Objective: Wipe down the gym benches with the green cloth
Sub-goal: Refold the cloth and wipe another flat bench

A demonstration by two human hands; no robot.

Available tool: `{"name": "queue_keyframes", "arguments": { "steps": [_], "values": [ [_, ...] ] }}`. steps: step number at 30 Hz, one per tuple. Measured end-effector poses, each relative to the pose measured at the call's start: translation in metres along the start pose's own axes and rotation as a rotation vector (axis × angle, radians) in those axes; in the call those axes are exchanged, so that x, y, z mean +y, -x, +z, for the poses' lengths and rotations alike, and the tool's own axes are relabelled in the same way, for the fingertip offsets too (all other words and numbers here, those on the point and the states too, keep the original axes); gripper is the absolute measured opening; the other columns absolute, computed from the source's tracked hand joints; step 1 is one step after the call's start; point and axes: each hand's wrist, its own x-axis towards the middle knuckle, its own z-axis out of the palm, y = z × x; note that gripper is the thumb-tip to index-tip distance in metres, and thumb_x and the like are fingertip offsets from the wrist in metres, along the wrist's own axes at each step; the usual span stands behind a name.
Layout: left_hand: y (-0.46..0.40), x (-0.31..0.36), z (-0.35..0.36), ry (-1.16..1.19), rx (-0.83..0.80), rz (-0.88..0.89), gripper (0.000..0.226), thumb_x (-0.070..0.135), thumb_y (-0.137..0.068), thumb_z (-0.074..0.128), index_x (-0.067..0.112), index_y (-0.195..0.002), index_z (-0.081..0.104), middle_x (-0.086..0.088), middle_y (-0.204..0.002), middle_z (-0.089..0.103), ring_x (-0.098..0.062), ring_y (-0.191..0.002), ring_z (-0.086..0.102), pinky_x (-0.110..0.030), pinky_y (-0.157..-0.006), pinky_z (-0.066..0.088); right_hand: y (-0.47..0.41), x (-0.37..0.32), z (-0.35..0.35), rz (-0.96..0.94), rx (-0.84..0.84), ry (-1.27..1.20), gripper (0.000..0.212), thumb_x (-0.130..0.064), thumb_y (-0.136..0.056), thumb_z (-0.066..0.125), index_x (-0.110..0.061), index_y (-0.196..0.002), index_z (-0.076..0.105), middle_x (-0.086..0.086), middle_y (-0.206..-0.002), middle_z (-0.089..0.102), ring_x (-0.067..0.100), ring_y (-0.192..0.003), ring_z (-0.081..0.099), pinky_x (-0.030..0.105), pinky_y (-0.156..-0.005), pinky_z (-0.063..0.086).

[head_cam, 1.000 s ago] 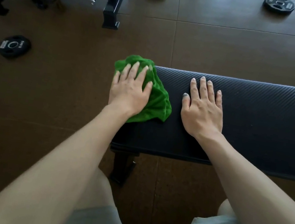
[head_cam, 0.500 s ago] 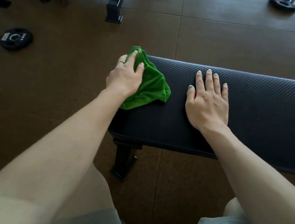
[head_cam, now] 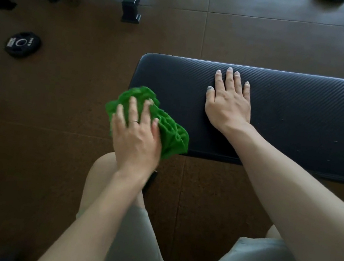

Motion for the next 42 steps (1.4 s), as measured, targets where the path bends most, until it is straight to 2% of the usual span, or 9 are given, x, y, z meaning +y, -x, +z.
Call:
{"name": "queue_keyframes", "arguments": {
  "steps": [4, 6, 9, 11, 16, 22, 27, 34, 42],
  "values": [
    [0.016, 0.056, 0.018, -0.051, -0.032, 0.322, 0.052, 0.039, -0.109, 0.031, 0.022, -0.157, 0.043, -0.007, -0.164, 0.039, -0.034, -0.153, 0.032, -0.051, -0.127, 0.022, -0.002, 0.024, -0.028, -0.072, -0.113, -0.121, 0.055, -0.039, -0.11, 0.021, -0.026, -0.163, 0.026, 0.0, -0.174, 0.008, 0.015, -0.16, 0.001, 0.039, -0.128, -0.004],
    [0.007, 0.081, 0.02, -0.079, -0.08, 0.441, 0.055, 0.04, -0.108, 0.025, 0.023, -0.158, 0.04, -0.005, -0.166, 0.037, -0.032, -0.154, 0.03, -0.05, -0.127, 0.023, 0.006, 0.058, -0.039, -0.01, -0.068, -0.104, 0.055, -0.042, -0.109, 0.021, -0.029, -0.161, 0.031, 0.0, -0.173, 0.013, 0.016, -0.16, 0.006, 0.042, -0.128, -0.001],
    [-0.019, 0.112, 0.024, -0.095, -0.206, 0.551, 0.058, 0.043, -0.109, 0.019, 0.028, -0.164, 0.024, 0.0, -0.172, 0.019, -0.027, -0.16, 0.013, -0.046, -0.13, 0.012, 0.029, 0.114, -0.042, 0.127, 0.015, -0.015, 0.056, -0.046, -0.109, 0.018, -0.034, -0.164, 0.021, 0.0, -0.174, 0.007, 0.018, -0.16, 0.001, 0.042, -0.129, -0.003],
    [-0.043, 0.134, 0.028, -0.087, -0.272, 0.588, 0.057, 0.044, -0.11, 0.019, 0.032, -0.166, 0.015, 0.004, -0.174, 0.007, -0.022, -0.161, 0.002, -0.042, -0.13, 0.003, 0.037, 0.128, -0.033, 0.121, 0.066, 0.023, 0.057, -0.047, -0.108, 0.017, -0.036, -0.165, 0.016, -0.001, -0.174, 0.005, 0.017, -0.16, 0.001, 0.041, -0.129, -0.003],
    [-0.066, 0.166, 0.032, -0.102, -0.313, 0.569, 0.059, 0.048, -0.11, 0.018, 0.032, -0.166, 0.008, 0.005, -0.175, 0.0, -0.02, -0.161, -0.005, -0.04, -0.13, -0.003, 0.033, 0.129, -0.03, 0.101, 0.104, 0.029, 0.056, -0.044, -0.109, 0.018, -0.036, -0.164, 0.016, -0.001, -0.174, 0.006, 0.016, -0.16, 0.002, 0.04, -0.129, -0.002],
    [0.018, 0.112, 0.013, -0.147, -0.324, 0.716, 0.061, 0.053, -0.108, 0.013, 0.032, -0.165, 0.009, 0.007, -0.173, 0.004, -0.019, -0.161, -0.001, -0.044, -0.131, 0.005, 0.036, 0.132, -0.027, 0.087, 0.117, 0.031, 0.056, -0.043, -0.109, 0.015, -0.033, -0.165, 0.013, 0.0, -0.174, 0.004, 0.017, -0.16, 0.0, 0.042, -0.13, -0.003],
    [-0.048, 0.138, 0.025, -0.101, -0.312, 0.694, 0.054, 0.05, -0.11, 0.021, 0.043, -0.163, 0.009, 0.013, -0.173, 0.002, -0.013, -0.16, -0.003, -0.037, -0.13, -0.001, 0.032, 0.128, -0.026, 0.093, 0.137, 0.019, 0.057, -0.043, -0.109, 0.017, -0.032, -0.165, 0.016, 0.002, -0.174, 0.008, 0.018, -0.16, 0.002, 0.043, -0.13, -0.002],
    [-0.152, 0.206, 0.048, -0.152, -0.31, 0.493, 0.056, 0.047, -0.111, 0.02, 0.036, -0.165, 0.01, 0.004, -0.174, 0.008, -0.018, -0.161, 0.006, -0.039, -0.129, 0.002, 0.028, 0.13, -0.023, 0.098, 0.165, 0.006, 0.056, -0.041, -0.109, 0.017, -0.033, -0.164, 0.02, 0.0, -0.174, 0.01, 0.017, -0.16, 0.004, 0.042, -0.13, 0.0],
    [-0.025, 0.167, 0.031, -0.149, -0.275, 0.525, 0.064, 0.054, -0.105, 0.009, 0.034, -0.165, 0.004, 0.005, -0.174, -0.002, -0.018, -0.161, -0.005, -0.042, -0.13, -0.002, 0.034, 0.133, -0.022, 0.069, 0.162, -0.022, 0.057, -0.04, -0.11, 0.016, -0.028, -0.165, 0.019, 0.004, -0.173, 0.01, 0.02, -0.16, 0.004, 0.044, -0.13, 0.0]
  ]
}}
